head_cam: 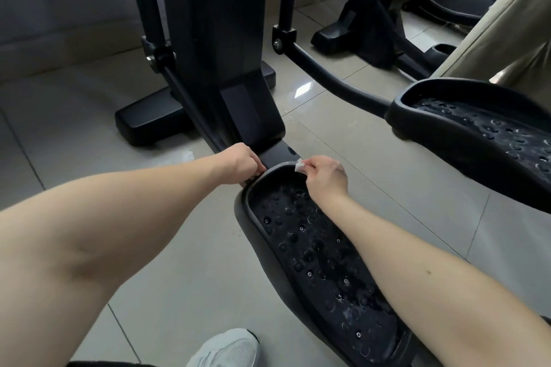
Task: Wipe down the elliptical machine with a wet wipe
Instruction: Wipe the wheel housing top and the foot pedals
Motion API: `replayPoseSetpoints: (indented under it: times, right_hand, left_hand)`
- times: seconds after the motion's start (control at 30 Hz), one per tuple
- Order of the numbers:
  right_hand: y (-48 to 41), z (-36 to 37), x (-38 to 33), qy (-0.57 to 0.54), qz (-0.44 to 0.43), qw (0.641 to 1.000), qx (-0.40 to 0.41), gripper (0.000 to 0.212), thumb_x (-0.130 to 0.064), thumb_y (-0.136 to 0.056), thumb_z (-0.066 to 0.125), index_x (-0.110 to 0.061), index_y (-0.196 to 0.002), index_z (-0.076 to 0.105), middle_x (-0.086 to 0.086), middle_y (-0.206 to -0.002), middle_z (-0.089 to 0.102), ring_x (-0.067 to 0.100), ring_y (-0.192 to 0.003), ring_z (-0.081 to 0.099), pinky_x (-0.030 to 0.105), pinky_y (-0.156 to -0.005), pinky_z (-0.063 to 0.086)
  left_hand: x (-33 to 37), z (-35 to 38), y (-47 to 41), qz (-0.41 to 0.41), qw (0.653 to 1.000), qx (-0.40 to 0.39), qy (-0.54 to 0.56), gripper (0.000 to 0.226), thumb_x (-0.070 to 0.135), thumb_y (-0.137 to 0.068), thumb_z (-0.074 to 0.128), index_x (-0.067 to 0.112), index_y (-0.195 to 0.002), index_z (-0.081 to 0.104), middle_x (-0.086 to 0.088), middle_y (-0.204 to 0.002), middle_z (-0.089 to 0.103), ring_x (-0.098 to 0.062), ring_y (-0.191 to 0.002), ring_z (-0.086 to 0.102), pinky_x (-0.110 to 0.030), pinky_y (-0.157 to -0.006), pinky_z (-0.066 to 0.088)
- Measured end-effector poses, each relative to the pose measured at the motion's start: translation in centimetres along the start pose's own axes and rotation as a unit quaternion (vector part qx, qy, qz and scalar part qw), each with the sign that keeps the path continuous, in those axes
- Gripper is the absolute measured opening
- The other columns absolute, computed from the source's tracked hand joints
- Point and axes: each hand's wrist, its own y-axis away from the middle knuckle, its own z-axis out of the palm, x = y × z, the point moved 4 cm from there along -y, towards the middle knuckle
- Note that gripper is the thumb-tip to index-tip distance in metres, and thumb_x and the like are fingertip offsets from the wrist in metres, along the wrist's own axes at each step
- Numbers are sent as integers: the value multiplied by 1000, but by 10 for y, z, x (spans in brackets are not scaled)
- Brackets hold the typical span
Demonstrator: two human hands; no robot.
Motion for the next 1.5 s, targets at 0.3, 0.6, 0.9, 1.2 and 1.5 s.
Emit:
replayPoseSetpoints:
  times: [0.3,0.6,0.9,1.2,1.5]
  right_hand:
    - [6,36,-61,-36,-132,984,-117,16,-15,-97,64,-16,-96,80,-7,-100,75,9,-97,63,23,-93,48]
    - [80,48,-52,-225,-130,960,-108,25,0,-94,66,-13,-111,79,-7,-130,69,1,-128,58,18,-111,41]
    - [143,23,-50,-182,-133,970,-85,27,1,-95,64,-8,-116,77,-1,-124,72,7,-116,65,17,-104,48]
    - [191,10,-37,23,-173,985,7,16,2,-76,71,-13,-74,72,3,-82,60,26,-69,55,37,-66,49]
    - [171,22,-68,32,-127,990,48,13,-1,-77,66,-12,-70,63,6,-74,52,31,-69,52,38,-64,39]
  left_hand:
    - [-29,-18,-1,-9,992,67,-111,42,2,-87,43,15,-108,77,-2,-117,72,-24,-111,64,-34,-97,53]
    - [-40,-35,1,-38,969,103,-219,35,9,-89,44,16,-108,73,-5,-108,71,-28,-100,66,-36,-83,58]
    - [-16,-15,6,16,970,77,-229,37,8,-84,47,17,-105,76,-4,-108,72,-30,-101,67,-41,-90,59]
    - [5,20,11,109,961,69,-243,30,26,-86,50,21,-107,70,2,-107,66,-25,-99,63,-43,-87,57]
    - [41,44,24,190,950,67,-239,27,29,-87,52,25,-105,72,5,-107,67,-20,-100,63,-42,-87,56]
